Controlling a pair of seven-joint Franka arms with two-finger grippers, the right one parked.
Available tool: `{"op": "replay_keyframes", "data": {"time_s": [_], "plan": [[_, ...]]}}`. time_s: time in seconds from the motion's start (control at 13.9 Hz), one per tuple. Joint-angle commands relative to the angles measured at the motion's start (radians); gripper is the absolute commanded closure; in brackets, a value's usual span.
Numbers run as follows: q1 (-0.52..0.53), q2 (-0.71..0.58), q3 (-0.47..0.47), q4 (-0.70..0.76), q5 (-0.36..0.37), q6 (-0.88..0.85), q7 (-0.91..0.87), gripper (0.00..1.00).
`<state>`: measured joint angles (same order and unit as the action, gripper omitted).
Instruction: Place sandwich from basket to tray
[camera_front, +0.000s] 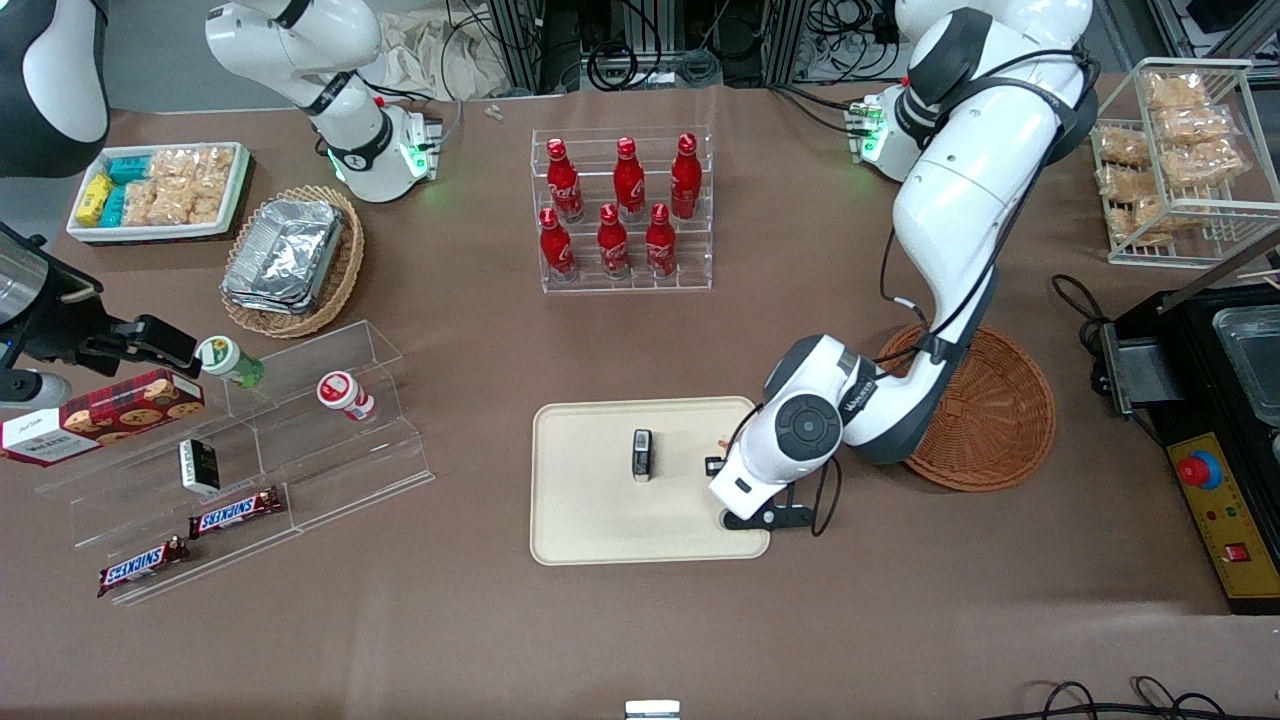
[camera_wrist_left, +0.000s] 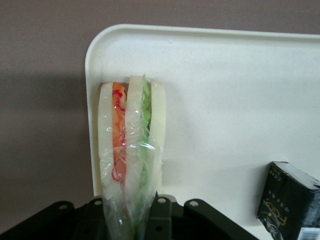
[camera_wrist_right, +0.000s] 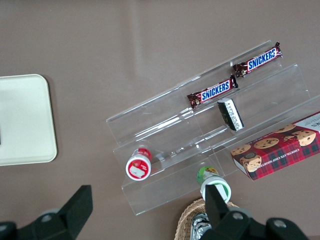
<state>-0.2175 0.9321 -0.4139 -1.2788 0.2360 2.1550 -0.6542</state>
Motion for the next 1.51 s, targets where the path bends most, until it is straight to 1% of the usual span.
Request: {"op": "replay_keyframes", "data": {"time_s": [0.0,0.07,0.14,0.36,0.58,0.79,0.94,1.01,1.08,1.23,1.37,1.44], "plan": [[-0.014,0.027,-0.005,0.032,0.026,0.006,-0.024,0.94],[-0.014,0.031,-0.005,0.030,0.026,0.035,-0.025,0.36],[-0.014,0.033,-0.005,0.023,0.028,0.060,-0.025,0.01],[-0.013,0.016,-0.005,0.024,0.026,0.069,-0.030,0.00],[-0.008,-0.053,-0.005,0.021,0.016,0.057,-0.048,0.00],[-0.005,-0.162,-0.005,0.019,0.022,-0.050,-0.114,0.00],[0.035,-0.275,-0.005,-0.017,0.019,-0.189,-0.110,0.00],[0.073,-0.336,-0.008,-0.054,0.010,-0.232,-0.102,0.00],[0.108,-0.402,-0.011,-0.118,0.000,-0.239,-0.102,0.00],[0.159,-0.562,-0.011,-0.293,-0.023,-0.218,-0.100,0.00],[0.217,-0.714,-0.011,-0.439,-0.090,-0.193,-0.094,0.00],[0.257,-0.780,-0.011,-0.492,-0.134,-0.195,-0.040,0.00]]}}
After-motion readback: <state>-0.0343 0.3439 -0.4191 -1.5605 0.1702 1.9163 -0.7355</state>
